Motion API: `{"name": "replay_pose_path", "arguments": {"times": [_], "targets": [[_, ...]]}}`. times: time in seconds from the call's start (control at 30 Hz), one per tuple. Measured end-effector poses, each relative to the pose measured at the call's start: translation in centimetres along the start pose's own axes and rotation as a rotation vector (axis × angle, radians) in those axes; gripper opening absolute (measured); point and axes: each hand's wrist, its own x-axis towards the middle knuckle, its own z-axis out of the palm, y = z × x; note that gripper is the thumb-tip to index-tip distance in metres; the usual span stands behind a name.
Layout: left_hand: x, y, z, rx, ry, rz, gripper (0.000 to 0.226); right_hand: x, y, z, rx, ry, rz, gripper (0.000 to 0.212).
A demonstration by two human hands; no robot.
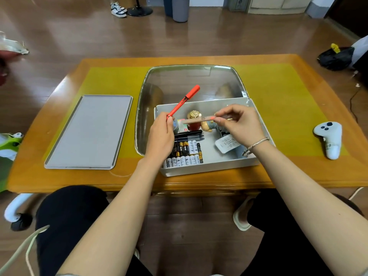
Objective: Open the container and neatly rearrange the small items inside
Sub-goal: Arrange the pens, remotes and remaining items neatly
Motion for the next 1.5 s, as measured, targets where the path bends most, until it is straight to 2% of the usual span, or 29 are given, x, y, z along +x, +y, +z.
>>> {"name": "replay_pose_path", "arguments": {"times": [0.1, 0.23, 0.3, 0.4, 0.5, 0.63, 0.73, 0.97, 1.17, 1.3, 1.4, 1.5], "targets": [[0.1, -0.1, 0.0, -0.097, -0.041, -0.038, 0.02, -0.2, -0.2, 1.3, 0.11, -0.058, 0.004, 0.019], [0.1, -0.7, -0.1, -0.109, -0.071, -0.069, 0.021, -0.2, -0.1, 2.5, 0.06, -0.124, 0.018, 0.021], [0.0, -1.0, -0.4, -0.058, -0.052, -0.072, 0.021, -0.1, 0.3, 3.0, -0.043, -0.184, 0.018, 0.024], [0.1, -1.5, -0.9, 0.008, -0.038, -0.066, 0.017, 0.2, 0.8, 3.6, -0.322, -0.242, -0.063, 0.019], [0.3, -1.8, -1.5, 0.134, -0.028, -0.027, 0.021, 0.9, 1.1, 3.9, -0.456, -0.247, -0.104, 0.017], [0.0, -2.7, -1.8, 0.244, 0.094, -0.024, 0.026, 1.7, 2.0, 4.6, -0.66, -0.313, -0.144, 0.018], [-0.5, -3.2, -1.2, 0.227, 0.081, -0.029, 0.026, 2.0, 2.7, 5.7, -0.746, -0.376, -0.127, 0.018], [-0.8, -3.6, -0.7, 0.235, 0.08, -0.017, 0.026, 2.9, 3.7, 7.7, -0.902, -0.412, -0.096, 0.021], [-0.8, -3.6, -0.5, 0.256, 0.077, -0.026, 0.024, 2.9, 4.0, 7.9, -0.879, -0.393, -0.065, 0.013], [-1.0, -3.6, -0.4, 0.295, 0.093, -0.023, 0.022, 2.9, 3.8, 7.7, -0.809, -0.393, -0.03, 0.017], [-0.9, -3.5, -0.5, 0.392, 0.094, -0.005, 0.021, 2.7, 3.6, 6.7, -0.735, -0.298, -0.018, 0.015], [-0.8, -3.2, -0.6, 0.53, 0.082, 0.063, 0.021, 2.1, 3.3, 5.4, -0.646, -0.166, -0.086, 0.025]]}}
